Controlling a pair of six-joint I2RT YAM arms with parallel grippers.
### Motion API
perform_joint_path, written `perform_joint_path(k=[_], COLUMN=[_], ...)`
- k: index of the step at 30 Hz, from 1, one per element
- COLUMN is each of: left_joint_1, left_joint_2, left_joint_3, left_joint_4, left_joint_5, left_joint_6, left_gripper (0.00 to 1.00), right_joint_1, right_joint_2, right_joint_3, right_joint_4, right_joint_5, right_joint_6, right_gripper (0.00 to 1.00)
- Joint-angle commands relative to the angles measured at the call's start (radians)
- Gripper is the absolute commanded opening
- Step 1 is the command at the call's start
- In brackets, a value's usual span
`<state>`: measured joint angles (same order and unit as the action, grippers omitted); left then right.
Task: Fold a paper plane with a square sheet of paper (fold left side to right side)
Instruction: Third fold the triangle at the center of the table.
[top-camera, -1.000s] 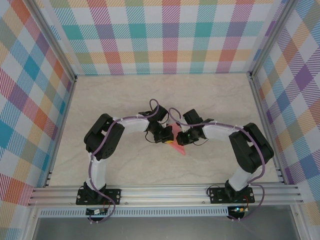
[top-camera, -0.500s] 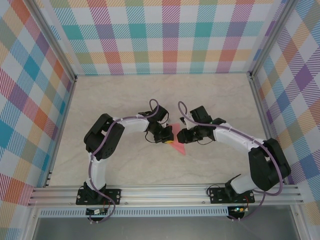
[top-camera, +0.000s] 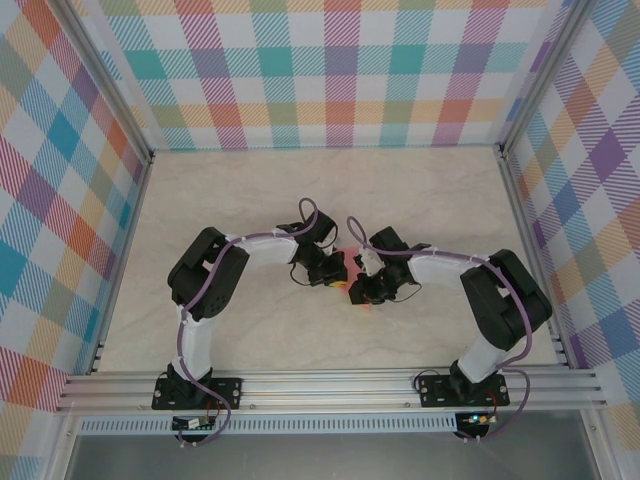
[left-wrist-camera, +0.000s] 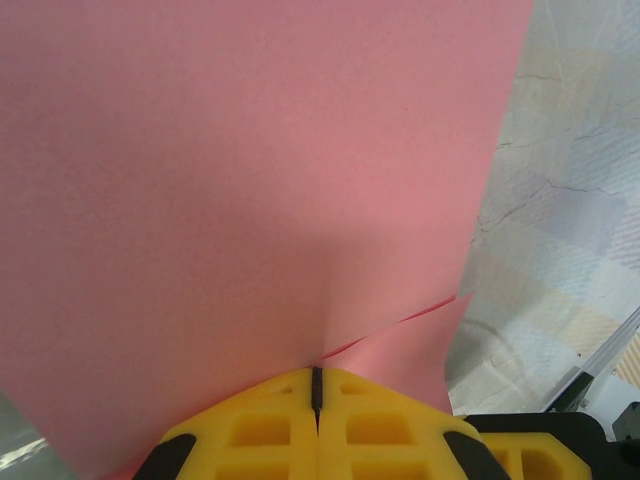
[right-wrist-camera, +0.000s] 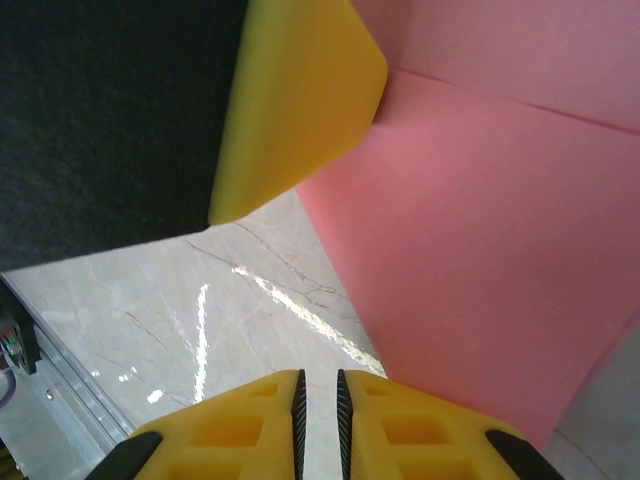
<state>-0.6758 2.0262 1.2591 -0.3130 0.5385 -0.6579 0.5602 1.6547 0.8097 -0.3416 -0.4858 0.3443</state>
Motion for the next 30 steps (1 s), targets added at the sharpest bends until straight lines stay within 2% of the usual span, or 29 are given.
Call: perform_joint_path(k=[1,14,30], left_joint_1=[-0.001,0.000,-0.001], left_joint_2=[0.026,0.030,0.028], left_joint_3=[-0.029,-0.022,-0.016], left_joint_4=[-0.033,-0.042,-0.051], left_joint_5=[-0.073,-0.083,-0.087], left_joint_6=[0.022,0.028,0.032], left_gripper=[0.03,0.03,0.02], right_joint_1=[0.001,-0.014,-0.016], right_joint_2=[0.018,-0.029,0.022], right_joint_3=[0.024,0.022,0.031], right_joint_4=[-0.014,-0.026,-0.091], right_joint_5=[0.012,0.035,0.118], right_joint_6=[0.019,0.055,0.065], right_gripper=[0.17,0.15,0.11])
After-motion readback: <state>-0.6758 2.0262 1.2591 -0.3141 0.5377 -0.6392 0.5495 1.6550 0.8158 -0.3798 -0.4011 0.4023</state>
